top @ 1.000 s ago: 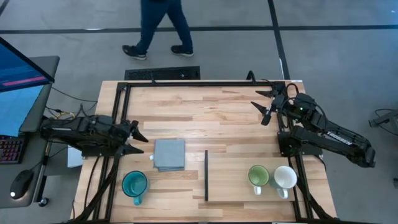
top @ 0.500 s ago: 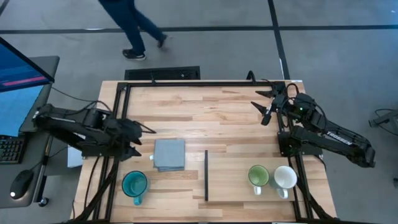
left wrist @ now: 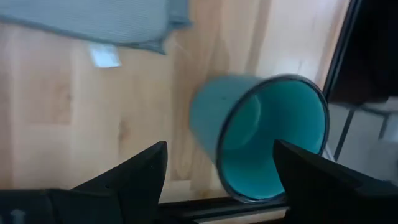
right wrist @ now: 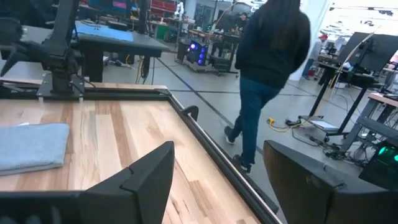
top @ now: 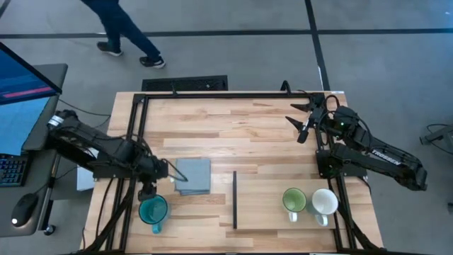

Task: Stack small to large cups/mugs on shelf
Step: Put the blue-green mug on the shelf

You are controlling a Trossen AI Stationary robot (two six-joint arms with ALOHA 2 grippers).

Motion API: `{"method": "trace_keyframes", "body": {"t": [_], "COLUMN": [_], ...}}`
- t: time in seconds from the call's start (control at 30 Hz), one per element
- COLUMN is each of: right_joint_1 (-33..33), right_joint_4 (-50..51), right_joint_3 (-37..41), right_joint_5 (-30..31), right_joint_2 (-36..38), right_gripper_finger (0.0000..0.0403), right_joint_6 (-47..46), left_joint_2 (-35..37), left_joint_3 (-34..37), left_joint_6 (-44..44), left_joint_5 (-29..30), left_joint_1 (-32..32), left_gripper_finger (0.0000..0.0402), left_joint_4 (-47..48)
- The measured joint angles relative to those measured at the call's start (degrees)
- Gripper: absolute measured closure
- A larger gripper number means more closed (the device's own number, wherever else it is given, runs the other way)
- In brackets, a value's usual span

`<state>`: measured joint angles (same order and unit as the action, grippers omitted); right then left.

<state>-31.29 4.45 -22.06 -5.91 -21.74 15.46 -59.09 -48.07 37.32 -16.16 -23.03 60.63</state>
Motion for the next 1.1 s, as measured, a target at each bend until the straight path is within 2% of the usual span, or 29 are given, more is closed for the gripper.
{"method": "trace_keyframes", "body": {"t": [0.2, 0.37, 0.5, 0.67, 0.87, 1.1], "right_joint_1": [0.0, 0.0, 0.0, 0.0, 0.0, 0.0], "right_joint_4": [0.0, 0.0, 0.1, 0.0, 0.0, 0.0], "right_joint_3": [0.0, 0.0, 0.0, 0.0, 0.0, 0.0], "right_joint_5": [0.0, 0.0, 0.0, 0.0, 0.0, 0.0], "right_joint_2": [0.0, 0.0, 0.0, 0.0, 0.0, 0.0], "right_gripper_finger": [0.0132, 0.0132, 0.0132, 0.0132, 0.0132, 0.0132], "right_joint_6": [0.0, 0.0, 0.0, 0.0, 0.0, 0.0], "left_joint_2": [-4.8, -8.7, -11.8, -15.2, -17.1, -17.0], "left_joint_3": [0.0, 0.0, 0.0, 0.0, 0.7, 1.4], "left_joint_6": [2.1, 5.9, 7.8, 5.7, 4.1, 6.9], "left_joint_5": [0.9, 2.0, 4.6, 5.5, 5.3, 7.3], "left_joint_1": [-5.8, -9.6, -11.4, -11.7, -11.7, -11.7], "left_gripper_finger": [0.0118, 0.0118, 0.0118, 0.0126, 0.018, 0.0277], "left_joint_4": [-5.0, -4.6, -4.4, -4.1, -3.5, -2.7]}}
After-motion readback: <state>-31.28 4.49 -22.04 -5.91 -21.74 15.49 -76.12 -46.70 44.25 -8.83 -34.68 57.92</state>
